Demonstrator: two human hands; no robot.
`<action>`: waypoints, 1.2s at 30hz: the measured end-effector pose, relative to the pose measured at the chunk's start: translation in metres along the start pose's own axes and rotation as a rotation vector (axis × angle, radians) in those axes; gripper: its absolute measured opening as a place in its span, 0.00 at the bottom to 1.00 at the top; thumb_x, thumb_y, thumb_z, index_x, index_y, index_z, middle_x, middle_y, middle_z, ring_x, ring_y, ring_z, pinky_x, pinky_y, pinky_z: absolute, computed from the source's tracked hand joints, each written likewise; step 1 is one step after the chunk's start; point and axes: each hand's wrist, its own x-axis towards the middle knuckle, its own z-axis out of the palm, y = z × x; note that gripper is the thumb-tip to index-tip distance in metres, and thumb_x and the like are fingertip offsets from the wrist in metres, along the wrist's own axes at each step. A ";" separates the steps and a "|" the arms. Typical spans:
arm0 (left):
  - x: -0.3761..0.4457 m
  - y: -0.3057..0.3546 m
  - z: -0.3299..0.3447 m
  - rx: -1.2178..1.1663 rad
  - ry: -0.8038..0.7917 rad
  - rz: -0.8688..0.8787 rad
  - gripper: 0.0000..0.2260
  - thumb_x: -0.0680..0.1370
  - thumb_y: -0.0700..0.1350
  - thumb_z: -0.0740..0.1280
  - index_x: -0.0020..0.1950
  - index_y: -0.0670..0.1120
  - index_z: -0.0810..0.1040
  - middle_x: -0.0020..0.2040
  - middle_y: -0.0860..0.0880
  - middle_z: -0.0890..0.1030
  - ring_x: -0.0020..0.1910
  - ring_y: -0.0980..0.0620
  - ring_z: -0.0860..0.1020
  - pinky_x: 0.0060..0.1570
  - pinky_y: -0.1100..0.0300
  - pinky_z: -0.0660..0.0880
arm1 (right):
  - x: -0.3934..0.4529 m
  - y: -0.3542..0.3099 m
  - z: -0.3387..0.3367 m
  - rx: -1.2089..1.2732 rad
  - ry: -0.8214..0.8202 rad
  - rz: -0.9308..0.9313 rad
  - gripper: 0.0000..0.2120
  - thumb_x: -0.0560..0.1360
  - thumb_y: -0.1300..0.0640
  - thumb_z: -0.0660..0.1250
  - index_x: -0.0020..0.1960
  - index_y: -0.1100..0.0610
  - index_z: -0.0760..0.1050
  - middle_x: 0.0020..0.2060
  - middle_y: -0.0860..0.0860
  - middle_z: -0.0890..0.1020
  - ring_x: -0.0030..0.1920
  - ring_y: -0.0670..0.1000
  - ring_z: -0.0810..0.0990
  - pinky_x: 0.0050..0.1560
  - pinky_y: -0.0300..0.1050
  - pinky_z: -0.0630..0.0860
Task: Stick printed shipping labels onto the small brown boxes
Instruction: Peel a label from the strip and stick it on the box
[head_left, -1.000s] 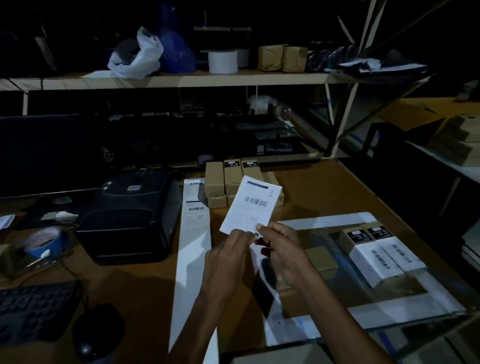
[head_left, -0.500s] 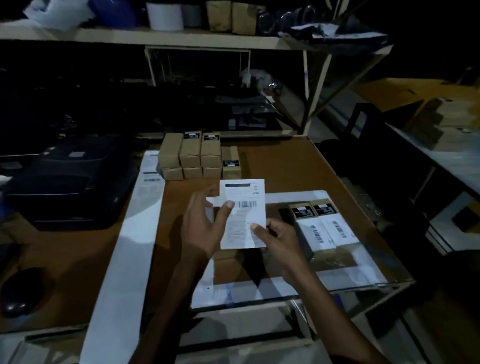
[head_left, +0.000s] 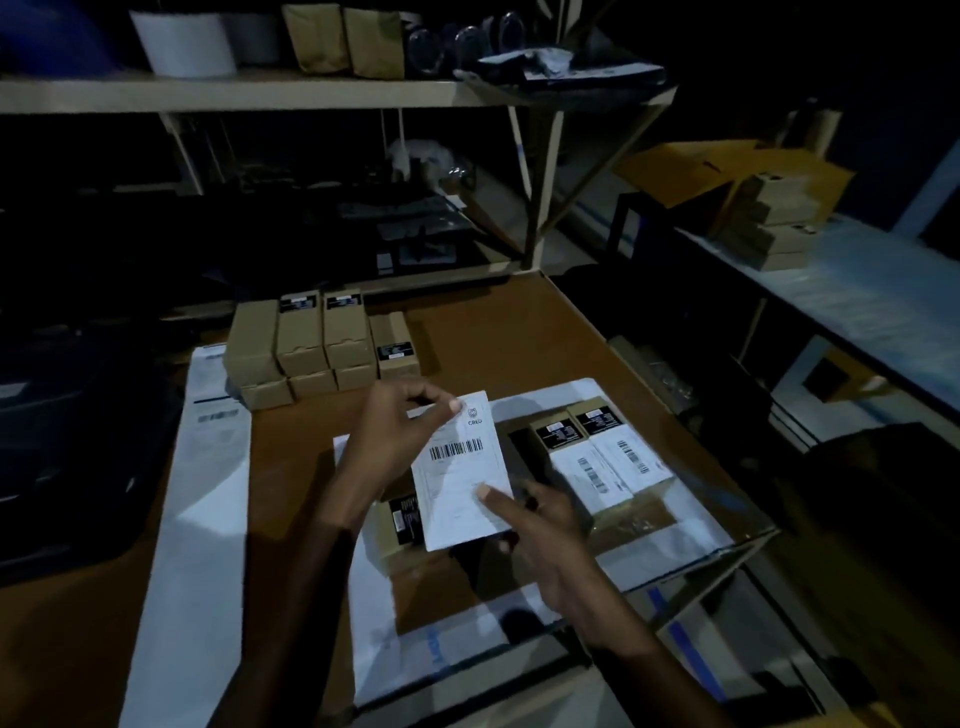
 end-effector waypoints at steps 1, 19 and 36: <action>0.003 0.000 0.000 -0.002 -0.011 0.017 0.04 0.76 0.45 0.74 0.41 0.50 0.85 0.42 0.56 0.85 0.42 0.59 0.82 0.47 0.62 0.76 | 0.001 0.003 0.002 0.016 0.015 0.027 0.14 0.70 0.53 0.79 0.53 0.57 0.82 0.46 0.55 0.87 0.45 0.55 0.85 0.35 0.44 0.75; 0.030 -0.083 0.014 -0.081 -0.224 -0.323 0.05 0.74 0.41 0.76 0.38 0.48 0.86 0.41 0.52 0.85 0.42 0.55 0.82 0.48 0.53 0.79 | -0.015 0.058 0.044 0.194 0.260 0.214 0.14 0.72 0.57 0.78 0.51 0.67 0.84 0.46 0.61 0.87 0.48 0.60 0.86 0.52 0.59 0.82; 0.032 -0.111 0.032 -0.129 -0.289 -0.512 0.05 0.70 0.44 0.80 0.38 0.43 0.87 0.39 0.45 0.86 0.43 0.46 0.85 0.53 0.45 0.81 | -0.008 0.071 0.030 0.246 0.365 0.110 0.20 0.69 0.59 0.78 0.45 0.76 0.76 0.40 0.69 0.83 0.34 0.58 0.84 0.30 0.45 0.77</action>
